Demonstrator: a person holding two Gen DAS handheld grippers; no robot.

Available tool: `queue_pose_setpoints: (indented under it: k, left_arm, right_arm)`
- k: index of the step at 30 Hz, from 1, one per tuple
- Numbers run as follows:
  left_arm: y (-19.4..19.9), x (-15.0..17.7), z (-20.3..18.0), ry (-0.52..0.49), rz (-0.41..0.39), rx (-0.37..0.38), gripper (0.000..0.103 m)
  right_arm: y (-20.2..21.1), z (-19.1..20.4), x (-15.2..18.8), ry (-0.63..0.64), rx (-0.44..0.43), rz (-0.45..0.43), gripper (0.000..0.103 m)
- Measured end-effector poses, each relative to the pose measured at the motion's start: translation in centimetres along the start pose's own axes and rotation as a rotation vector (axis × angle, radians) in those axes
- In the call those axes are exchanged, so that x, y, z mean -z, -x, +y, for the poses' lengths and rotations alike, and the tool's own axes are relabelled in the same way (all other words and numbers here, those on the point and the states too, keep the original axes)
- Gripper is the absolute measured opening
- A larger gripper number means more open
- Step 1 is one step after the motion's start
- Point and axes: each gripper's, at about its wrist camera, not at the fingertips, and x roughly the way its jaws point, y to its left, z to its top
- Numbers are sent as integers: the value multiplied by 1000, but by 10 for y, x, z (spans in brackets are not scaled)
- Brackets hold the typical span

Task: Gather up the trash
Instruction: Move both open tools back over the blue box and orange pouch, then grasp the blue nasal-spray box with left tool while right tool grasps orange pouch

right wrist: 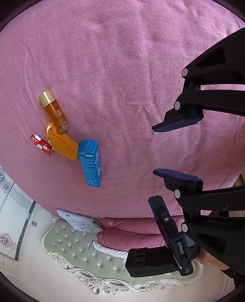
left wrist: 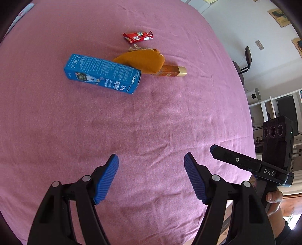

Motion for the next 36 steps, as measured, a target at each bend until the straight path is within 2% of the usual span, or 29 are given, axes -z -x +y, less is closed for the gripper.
queue_pose_setpoints:
  k: [8, 10, 15, 22, 25, 32, 36]
  left_arm:
    - [-20, -67, 6, -192, 64, -53, 72]
    - [-28, -83, 8, -269, 90, -66, 72]
    - [-53, -117, 13, -466, 164, -100, 72]
    - [-80, -145, 13, -782, 238, -172, 74]
    - [-92, -154, 17, -886, 261, -185, 75]
    - [-125, -154, 30, -1033, 374, -183, 78]
    - [-142, -154, 36, -1025, 436, -158, 79]
  right_arm:
    - [-29, -5, -33, -83, 12, -14, 41]
    - [-35, -7, -37, -118, 18, -33, 44]
    - [-55, -11, -41, -229, 1, -85, 44]
    - [-78, -10, -41, -295, 14, -104, 44]
    - [-84, -14, -42, -320, 19, -110, 44]
    - [-99, -24, -49, -347, 41, -89, 44]
    - [-103, -26, -60, -349, 35, -85, 44]
